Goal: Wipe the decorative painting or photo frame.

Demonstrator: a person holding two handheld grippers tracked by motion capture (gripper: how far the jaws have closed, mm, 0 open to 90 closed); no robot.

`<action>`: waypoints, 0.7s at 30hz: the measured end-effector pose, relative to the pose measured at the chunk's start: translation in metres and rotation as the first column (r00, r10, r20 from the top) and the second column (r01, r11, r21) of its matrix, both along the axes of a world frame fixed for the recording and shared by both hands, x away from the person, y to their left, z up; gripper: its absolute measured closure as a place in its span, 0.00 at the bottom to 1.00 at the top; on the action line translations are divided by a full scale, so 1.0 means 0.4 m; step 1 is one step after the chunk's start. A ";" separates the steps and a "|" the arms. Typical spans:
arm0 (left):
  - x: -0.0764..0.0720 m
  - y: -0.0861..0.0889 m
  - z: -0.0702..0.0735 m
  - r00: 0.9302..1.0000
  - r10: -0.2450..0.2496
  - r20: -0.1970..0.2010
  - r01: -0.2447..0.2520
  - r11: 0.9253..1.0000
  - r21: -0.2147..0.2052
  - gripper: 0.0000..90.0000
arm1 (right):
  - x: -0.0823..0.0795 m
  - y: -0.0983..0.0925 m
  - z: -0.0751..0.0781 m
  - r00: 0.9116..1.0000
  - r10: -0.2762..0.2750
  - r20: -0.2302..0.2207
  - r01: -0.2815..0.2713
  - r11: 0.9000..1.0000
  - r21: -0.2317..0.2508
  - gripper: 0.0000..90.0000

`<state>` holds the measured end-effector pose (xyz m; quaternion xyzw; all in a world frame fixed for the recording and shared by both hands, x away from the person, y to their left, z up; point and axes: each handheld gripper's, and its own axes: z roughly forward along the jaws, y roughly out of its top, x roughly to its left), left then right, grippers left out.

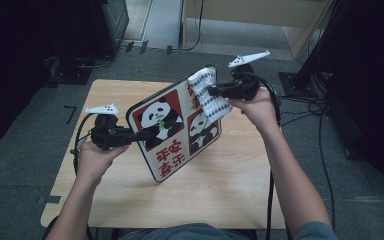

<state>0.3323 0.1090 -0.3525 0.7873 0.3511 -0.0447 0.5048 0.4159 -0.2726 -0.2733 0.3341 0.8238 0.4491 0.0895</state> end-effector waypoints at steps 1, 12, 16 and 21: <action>0.000 0.000 0.000 1.000 0.000 0.000 0.000 1.000 0.000 0.84 | 0.004 0.010 0.016 1.000 0.008 0.013 -0.008 1.000 -0.009 0.87; 0.001 0.001 -0.001 1.000 -0.001 -0.002 0.001 1.000 -0.003 0.83 | 0.030 0.072 0.052 1.000 0.020 0.019 -0.020 1.000 -0.016 0.87; 0.001 0.002 -0.001 1.000 -0.002 -0.003 0.002 1.000 -0.003 0.84 | 0.034 0.069 0.035 1.000 0.018 0.008 -0.018 1.000 0.009 0.88; 0.001 0.001 -0.001 1.000 -0.003 -0.003 0.003 1.000 -0.002 0.84 | 0.033 0.068 0.025 1.000 0.026 0.000 -0.026 1.000 0.001 0.88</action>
